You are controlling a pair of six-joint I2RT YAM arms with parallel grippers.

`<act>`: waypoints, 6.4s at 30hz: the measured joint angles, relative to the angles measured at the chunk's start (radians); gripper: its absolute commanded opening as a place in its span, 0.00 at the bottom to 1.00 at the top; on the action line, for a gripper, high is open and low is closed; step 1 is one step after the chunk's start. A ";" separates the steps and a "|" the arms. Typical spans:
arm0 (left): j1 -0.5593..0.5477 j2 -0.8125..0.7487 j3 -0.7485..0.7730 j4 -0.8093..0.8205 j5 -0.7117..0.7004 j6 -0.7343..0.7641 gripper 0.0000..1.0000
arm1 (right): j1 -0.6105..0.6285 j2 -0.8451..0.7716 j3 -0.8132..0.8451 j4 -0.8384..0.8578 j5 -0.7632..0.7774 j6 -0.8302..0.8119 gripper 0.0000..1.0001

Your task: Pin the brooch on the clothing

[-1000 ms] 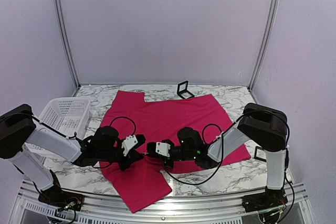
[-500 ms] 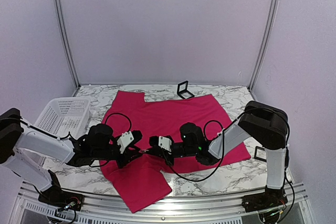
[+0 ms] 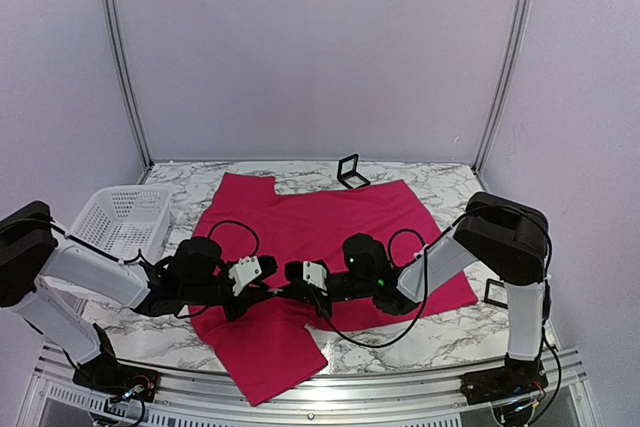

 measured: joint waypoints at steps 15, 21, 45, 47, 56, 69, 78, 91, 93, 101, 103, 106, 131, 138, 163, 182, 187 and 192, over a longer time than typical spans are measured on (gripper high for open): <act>0.010 -0.006 0.013 -0.038 0.113 0.027 0.00 | -0.009 -0.002 0.007 -0.018 -0.033 -0.006 0.13; 0.010 -0.048 0.012 -0.043 0.119 0.000 0.00 | -0.021 -0.068 -0.017 -0.053 0.006 -0.024 0.22; 0.010 -0.139 0.000 -0.087 0.126 -0.029 0.00 | -0.064 -0.057 0.044 -0.268 -0.005 -0.029 0.19; 0.010 -0.139 0.000 -0.090 0.127 -0.028 0.00 | -0.069 -0.057 0.058 -0.328 -0.011 -0.049 0.32; 0.010 -0.172 -0.001 -0.093 0.125 -0.028 0.00 | -0.124 -0.121 0.089 -0.498 -0.115 -0.074 0.53; 0.010 -0.176 -0.001 -0.093 0.125 -0.021 0.00 | -0.124 -0.119 0.082 -0.214 -0.339 0.098 0.54; 0.010 -0.176 -0.001 -0.093 0.126 -0.016 0.00 | -0.094 -0.043 0.092 -0.144 -0.364 0.145 0.33; 0.010 -0.187 -0.001 -0.093 0.126 -0.013 0.00 | -0.077 -0.018 0.092 -0.061 -0.352 0.181 0.25; 0.010 -0.188 -0.001 -0.093 0.126 -0.012 0.00 | -0.077 -0.016 0.093 -0.061 -0.348 0.180 0.23; 0.010 -0.188 -0.001 -0.093 0.129 -0.012 0.00 | -0.075 -0.008 0.097 -0.061 -0.340 0.181 0.13; 0.010 -0.188 -0.001 -0.093 0.129 -0.011 0.00 | -0.074 -0.005 0.099 -0.061 -0.339 0.181 0.13; 0.010 -0.188 -0.001 -0.093 0.130 -0.006 0.00 | -0.073 0.003 0.114 -0.062 -0.338 0.182 0.11; 0.017 -0.188 -0.001 -0.118 0.102 0.002 0.00 | -0.090 0.044 0.216 -0.190 -0.369 0.335 0.00; 0.020 -0.188 -0.001 -0.115 0.088 -0.010 0.00 | -0.095 0.059 0.204 -0.112 -0.362 0.468 0.00; 0.003 -0.179 0.001 -0.089 0.080 0.005 0.00 | -0.110 0.048 0.060 0.148 -0.322 0.646 0.33; -0.382 0.064 0.135 -0.349 -0.658 0.225 0.65 | -0.125 -0.575 -0.207 -0.279 0.127 0.393 0.46; -0.420 0.056 0.207 -0.503 -0.765 0.129 0.99 | -0.126 -0.646 -0.215 -0.400 0.265 0.387 0.47; -0.425 -0.064 0.239 -0.690 -0.743 0.051 0.99 | -0.141 -0.682 -0.189 -0.543 0.376 0.381 0.48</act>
